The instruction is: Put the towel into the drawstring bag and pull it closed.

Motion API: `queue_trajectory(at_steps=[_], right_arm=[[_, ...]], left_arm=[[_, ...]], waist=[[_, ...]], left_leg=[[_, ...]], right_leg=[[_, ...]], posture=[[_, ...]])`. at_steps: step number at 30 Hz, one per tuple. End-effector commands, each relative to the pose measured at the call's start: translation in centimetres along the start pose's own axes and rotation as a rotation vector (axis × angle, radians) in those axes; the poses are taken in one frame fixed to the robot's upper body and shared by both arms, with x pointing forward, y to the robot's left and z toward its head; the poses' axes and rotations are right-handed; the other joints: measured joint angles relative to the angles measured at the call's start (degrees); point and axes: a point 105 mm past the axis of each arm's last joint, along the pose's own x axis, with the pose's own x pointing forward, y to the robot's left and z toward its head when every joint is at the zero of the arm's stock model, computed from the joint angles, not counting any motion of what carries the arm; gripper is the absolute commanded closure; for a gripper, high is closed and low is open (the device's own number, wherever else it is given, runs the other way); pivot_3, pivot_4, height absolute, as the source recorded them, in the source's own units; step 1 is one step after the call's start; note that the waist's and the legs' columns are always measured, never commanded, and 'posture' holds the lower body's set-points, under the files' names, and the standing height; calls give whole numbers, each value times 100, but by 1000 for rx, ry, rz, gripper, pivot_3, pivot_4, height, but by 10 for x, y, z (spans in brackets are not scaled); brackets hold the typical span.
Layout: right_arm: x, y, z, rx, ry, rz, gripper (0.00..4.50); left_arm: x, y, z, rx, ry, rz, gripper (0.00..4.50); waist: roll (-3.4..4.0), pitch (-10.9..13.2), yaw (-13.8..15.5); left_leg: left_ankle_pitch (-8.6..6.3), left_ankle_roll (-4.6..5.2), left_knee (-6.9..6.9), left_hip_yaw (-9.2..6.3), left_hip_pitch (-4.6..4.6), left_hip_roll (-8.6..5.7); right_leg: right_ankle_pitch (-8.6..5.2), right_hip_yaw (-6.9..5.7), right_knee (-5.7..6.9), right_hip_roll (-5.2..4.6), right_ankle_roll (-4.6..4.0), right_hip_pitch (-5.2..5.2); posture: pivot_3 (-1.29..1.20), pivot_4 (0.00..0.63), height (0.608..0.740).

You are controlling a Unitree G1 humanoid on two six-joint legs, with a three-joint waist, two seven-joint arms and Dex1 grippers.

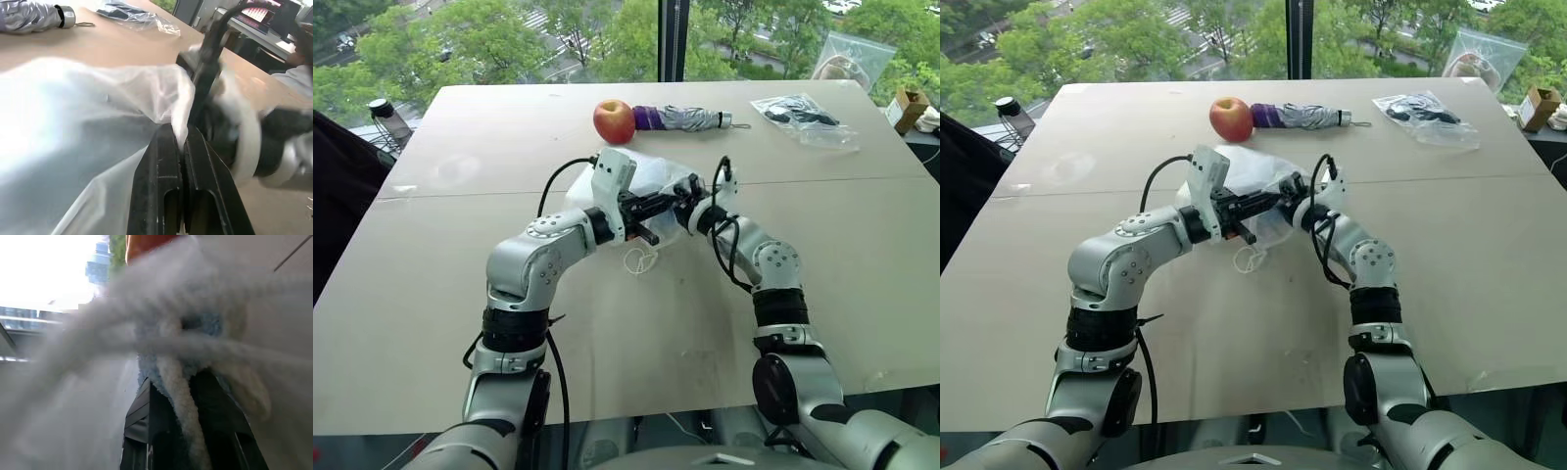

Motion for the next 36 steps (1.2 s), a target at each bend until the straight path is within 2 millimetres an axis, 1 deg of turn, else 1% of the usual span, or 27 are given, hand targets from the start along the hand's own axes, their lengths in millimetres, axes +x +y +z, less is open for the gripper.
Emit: queue_trajectory(at_steps=[1,3,5,8,11,13,16,17,18,20,22,23,24,26,30,32,34,36], right_arm=[[1,25,-2,-68,-14,92,3593],[-3,18,5,-86,-42,65,2763],[-9,13,10,-114,-55,50,1828],[-20,7,15,-128,-52,46,1828],[-31,1,14,-215,-3,45,1828],[-48,-2,11,-325,63,80,1828],[-75,6,14,-504,110,189,1828],[-83,6,14,-568,133,213,1828],[-92,-1,14,-662,166,212,1828],[-101,-21,18,-875,209,157,1828],[-97,-48,40,-1111,186,0,1828],[-95,-55,49,-1176,166,-51,1828],[-89,-58,61,-1207,109,-107,1828],[-77,-61,76,-1218,24,-168,1828],[-51,-64,89,-1287,-50,-247,1828],[-38,-61,97,-1269,-102,-258,1828],[-30,-60,104,-1242,-144,-281,1828],[-26,-64,112,-1274,-164,-323,1828]], left_arm=[[0,-1,16,58,-62,-5,4500],[-1,4,16,75,-59,13,4500],[-4,10,17,80,-62,27,4500],[-8,18,19,95,-68,45,4500],[-11,24,21,103,-76,59,4500],[-15,29,24,111,-85,74,4500],[-17,32,26,116,-92,78,4500],[-17,32,25,116,-92,77,4500],[-17,31,24,114,-90,76,4500],[-17,29,21,112,-85,71,4500],[-18,27,17,108,-77,67,4500],[-18,27,16,104,-76,67,4500],[-18,27,15,103,-73,68,4500],[-18,28,13,107,-66,70,4500],[-18,29,11,112,-59,70,4500],[-17,28,12,114,-61,70,4500],[-16,27,12,116,-62,69,4500],[-15,26,11,127,-58,70,4500]], waist=[[0,0,18],[0,0,49],[0,0,57],[0,0,49],[0,0,54],[0,0,55],[1,1,62],[0,2,58],[1,2,59],[0,2,58],[-1,2,34],[-2,2,24],[-2,3,9],[-3,4,16],[-3,5,31],[-3,5,40],[-3,5,54],[-3,5,68]], left_leg=[[0,0,-1,-2,1,1],[0,0,-2,-11,0,6],[0,0,-3,-12,-1,6],[0,0,-2,-6,-1,5],[0,0,-1,-6,-1,6],[0,0,-1,-6,-1,5],[-1,0,-2,-6,-3,5],[-1,1,-2,-6,-4,4],[-1,1,-2,-5,-4,4],[-1,1,-1,-3,-2,2],[-1,1,0,2,2,-1],[-1,0,0,6,6,-1],[-1,0,0,8,8,1],[0,-1,0,13,11,7],[2,-4,2,13,9,19],[2,-5,1,13,5,20],[1,-6,-1,14,1,19],[1,-7,-2,15,-2,15]], right_leg=[[0,-1,1,3,0,0],[0,-13,2,3,0,0],[0,-14,2,3,0,1],[0,-7,1,2,0,1],[0,-8,0,2,0,1],[0,-8,0,2,0,1],[-1,-10,-6,2,0,2],[-1,-10,-7,2,1,2],[-1,-9,-7,2,1,2],[-2,-9,-9,2,3,3],[-10,-8,-11,8,17,5],[-12,-4,-11,12,19,5],[-11,-2,-10,14,19,6],[-8,7,-4,21,14,2],[6,13,1,34,-9,-8],[7,12,-1,31,-10,-9],[7,13,-6,23,-10,-9],[7,13,-10,12,-10,-8]], posture=[[0,150,740],[0,150,740],[0,150,740],[0,150,740],[0,150,740],[0,150,740],[0,150,740],[0,150,740],[0,150,740],[0,150,740],[0,150,740],[0,150,740],[0,150,740],[0,150,740],[0,150,740],[0,150,740],[0,150,740],[0,150,740]])
